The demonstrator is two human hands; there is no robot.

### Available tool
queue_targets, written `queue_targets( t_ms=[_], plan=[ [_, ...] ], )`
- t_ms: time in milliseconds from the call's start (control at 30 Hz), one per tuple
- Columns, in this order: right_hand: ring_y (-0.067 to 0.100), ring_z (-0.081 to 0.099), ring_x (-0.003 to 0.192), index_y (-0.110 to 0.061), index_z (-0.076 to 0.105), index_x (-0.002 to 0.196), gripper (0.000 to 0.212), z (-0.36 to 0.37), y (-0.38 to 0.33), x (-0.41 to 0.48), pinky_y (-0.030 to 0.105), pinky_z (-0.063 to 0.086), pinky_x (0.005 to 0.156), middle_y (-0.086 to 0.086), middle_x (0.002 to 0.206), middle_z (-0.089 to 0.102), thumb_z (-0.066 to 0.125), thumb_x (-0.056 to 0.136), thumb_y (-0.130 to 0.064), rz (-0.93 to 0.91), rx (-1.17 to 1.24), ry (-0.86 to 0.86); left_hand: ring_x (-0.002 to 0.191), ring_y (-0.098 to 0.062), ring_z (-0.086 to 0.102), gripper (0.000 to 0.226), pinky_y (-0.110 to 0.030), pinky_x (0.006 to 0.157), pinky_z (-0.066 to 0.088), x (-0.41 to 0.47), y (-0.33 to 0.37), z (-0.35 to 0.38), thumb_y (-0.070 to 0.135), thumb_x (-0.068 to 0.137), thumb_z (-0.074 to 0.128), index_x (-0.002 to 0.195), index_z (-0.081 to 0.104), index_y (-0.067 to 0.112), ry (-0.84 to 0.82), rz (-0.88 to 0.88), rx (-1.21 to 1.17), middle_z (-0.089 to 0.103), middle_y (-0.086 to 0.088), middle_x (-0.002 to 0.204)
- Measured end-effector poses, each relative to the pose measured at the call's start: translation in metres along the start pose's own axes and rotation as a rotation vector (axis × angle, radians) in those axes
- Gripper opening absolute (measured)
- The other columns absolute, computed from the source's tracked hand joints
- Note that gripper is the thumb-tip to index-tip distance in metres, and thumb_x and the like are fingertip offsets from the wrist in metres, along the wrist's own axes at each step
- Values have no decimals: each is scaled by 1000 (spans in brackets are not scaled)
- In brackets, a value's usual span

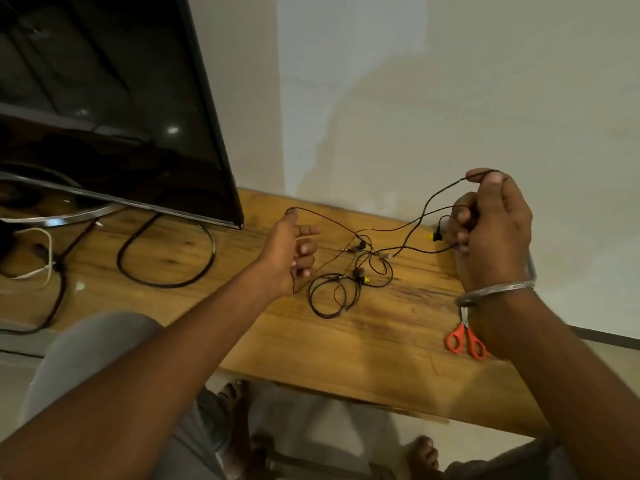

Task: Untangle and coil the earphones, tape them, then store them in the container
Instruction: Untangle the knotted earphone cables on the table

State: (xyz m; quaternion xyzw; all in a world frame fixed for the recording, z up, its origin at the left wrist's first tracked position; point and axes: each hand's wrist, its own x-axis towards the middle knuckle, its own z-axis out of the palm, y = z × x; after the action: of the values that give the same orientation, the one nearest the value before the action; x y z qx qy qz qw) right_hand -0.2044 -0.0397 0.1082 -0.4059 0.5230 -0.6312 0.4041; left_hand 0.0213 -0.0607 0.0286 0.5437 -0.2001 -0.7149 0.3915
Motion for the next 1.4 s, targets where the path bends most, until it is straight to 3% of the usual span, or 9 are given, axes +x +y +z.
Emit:
queue_targets(
  t_ms=[133,200,333,433,567,833,1033,1133,1400],
  plan=[
    [10,26,42,-21,59,91,31,7,-11,-4,21,22,43,-5,52,32,36,107,-35,96,147,-99,47,-15,40,43,-29,52,40,-2,-1,5,44,101,35,111,59,9,126,-1,-123,56,-5,74],
    [8,25,41,-21,57,90,32,8,-20,-5,21,22,43,-7,51,29,35,107,-37,146,261,-137,85,-23,58,38,-38,73,49,3,-3,5,33,91,51,121,52,11,286,101,-20,62,-14,111],
    [9,32,44,-21,55,92,33,14,-30,-7,22,29,46,-8,52,32,32,107,-38,133,312,-246,151,-17,13,94,-36,119,25,-8,-11,8,5,81,62,158,12,26,129,611,803,9,3,165],
    [13,38,50,-17,57,97,37,20,-27,-14,27,38,55,-7,54,35,26,108,-35,120,337,-422,146,-10,26,79,-29,118,28,-21,-31,27,17,88,67,154,26,28,-312,871,1038,29,3,160],
    [14,40,57,-16,59,101,37,21,-27,-16,30,45,64,-6,59,39,26,107,-32,113,328,-599,108,-19,57,29,-40,91,49,-7,-45,23,26,91,65,118,63,14,-131,1078,1072,63,-2,113],
    [11,44,55,-15,63,117,20,-14,24,12,27,37,51,2,80,57,50,103,-21,-94,-320,-234,78,-15,64,20,-37,66,59,-2,-2,8,23,101,55,97,74,16,87,591,254,70,-1,94],
    [13,54,120,-27,46,140,53,-4,57,-9,28,49,91,-7,140,47,67,91,-23,-170,-756,-355,85,-24,65,25,-38,73,62,-6,-7,16,23,102,50,98,71,10,-161,410,124,67,-9,96],
    [9,51,123,-20,57,131,44,10,63,-23,27,44,100,-6,131,55,69,89,-23,-416,-780,-422,88,-28,68,27,-37,73,61,-6,-15,18,20,102,51,113,66,-1,-200,418,138,67,-19,97],
    [8,62,66,-16,72,102,12,12,81,-27,29,51,60,-4,75,70,69,92,-21,-233,-540,-384,58,-20,68,13,-27,45,54,-9,-20,21,19,94,66,95,74,9,-110,563,475,72,-10,79]
  ],
)
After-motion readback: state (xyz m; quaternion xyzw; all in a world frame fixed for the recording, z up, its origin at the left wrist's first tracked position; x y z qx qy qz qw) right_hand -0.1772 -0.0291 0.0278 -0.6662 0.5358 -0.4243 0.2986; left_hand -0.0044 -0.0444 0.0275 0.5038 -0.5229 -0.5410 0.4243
